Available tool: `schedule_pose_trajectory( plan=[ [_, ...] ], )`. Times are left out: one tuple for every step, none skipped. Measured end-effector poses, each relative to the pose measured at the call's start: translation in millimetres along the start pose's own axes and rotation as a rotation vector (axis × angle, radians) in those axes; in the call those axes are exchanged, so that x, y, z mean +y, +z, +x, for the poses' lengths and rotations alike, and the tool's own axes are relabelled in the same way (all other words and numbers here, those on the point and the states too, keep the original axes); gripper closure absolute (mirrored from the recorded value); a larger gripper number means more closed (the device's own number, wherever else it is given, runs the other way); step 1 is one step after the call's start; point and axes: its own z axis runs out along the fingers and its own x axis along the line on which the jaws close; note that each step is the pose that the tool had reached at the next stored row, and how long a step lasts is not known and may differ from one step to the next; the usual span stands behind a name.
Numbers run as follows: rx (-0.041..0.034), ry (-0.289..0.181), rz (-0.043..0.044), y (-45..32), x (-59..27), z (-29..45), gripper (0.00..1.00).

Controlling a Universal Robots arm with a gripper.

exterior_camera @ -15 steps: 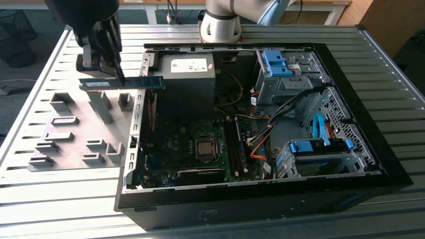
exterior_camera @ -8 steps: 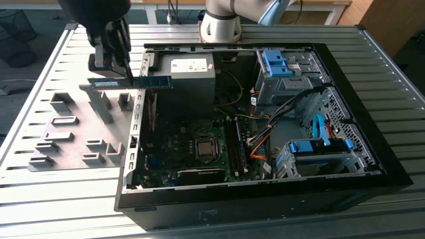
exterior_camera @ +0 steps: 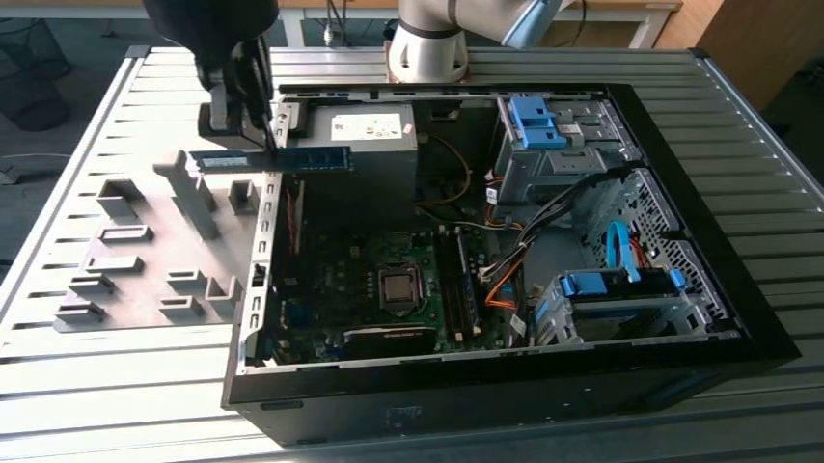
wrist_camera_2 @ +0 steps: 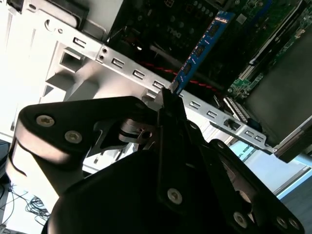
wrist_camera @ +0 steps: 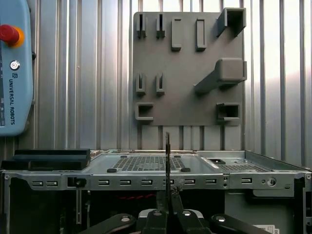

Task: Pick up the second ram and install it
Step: 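Pick up the second ram and move it above second insertion slot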

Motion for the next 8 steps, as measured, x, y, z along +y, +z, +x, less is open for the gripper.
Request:
schedule_pose_trajectory(
  plan=[
    [0.0000, 0.000, 0.0000, 0.0, -2.0, 0.0, 0.86],
    [0.0000, 0.000, 0.0001, 0.0, -4.1, -0.1, 0.86],
    [0.0000, 0.000, 0.0001, 0.0, -6.1, -0.1, 0.86],
    [0.0000, 0.000, 0.0000, -0.1, -8.2, -0.1, 0.86],
    [-0.0001, 0.000, 0.0000, -0.1, -10.4, -0.2, 0.86],
    [0.0000, 0.000, 0.0000, -0.1, -12.7, -0.2, 0.86],
    [0.0000, 0.000, 0.0000, -0.2, -15.3, -0.2, 0.86],
    [0.0000, 0.000, 0.0000, -0.2, -17.7, -0.3, 0.86]
  ],
)
